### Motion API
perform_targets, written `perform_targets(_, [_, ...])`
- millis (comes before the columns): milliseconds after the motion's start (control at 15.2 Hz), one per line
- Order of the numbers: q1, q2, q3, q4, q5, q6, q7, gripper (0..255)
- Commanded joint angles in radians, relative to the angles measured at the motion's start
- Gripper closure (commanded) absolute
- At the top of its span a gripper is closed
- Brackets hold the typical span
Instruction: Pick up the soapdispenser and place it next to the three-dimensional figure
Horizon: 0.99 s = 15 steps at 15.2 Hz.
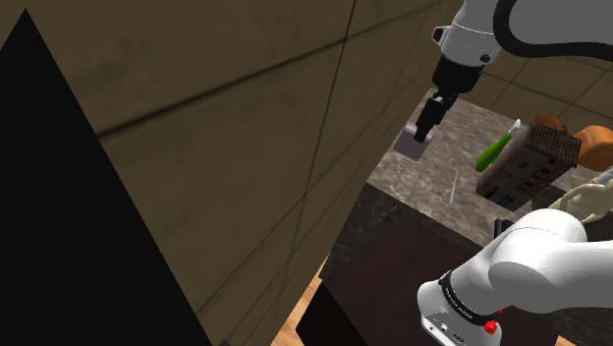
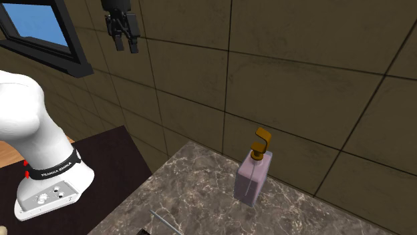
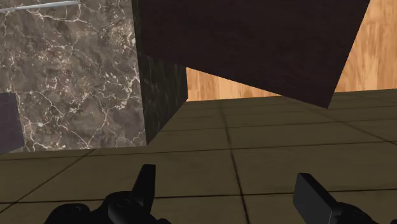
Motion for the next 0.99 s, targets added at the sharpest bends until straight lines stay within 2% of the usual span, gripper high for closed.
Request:
perform_targets(0, [0.000,0.000,0.000,0.000,0.000,0.000,0.000,0])
perform_targets(462, [-0.051,-0.002,-0.172,-0.101,-0.089,0.166,-0.181,0])
perform_targets(924, [-0.092,0.088,-0.356,-0.129,-0.152,0.350,-0.366,0])
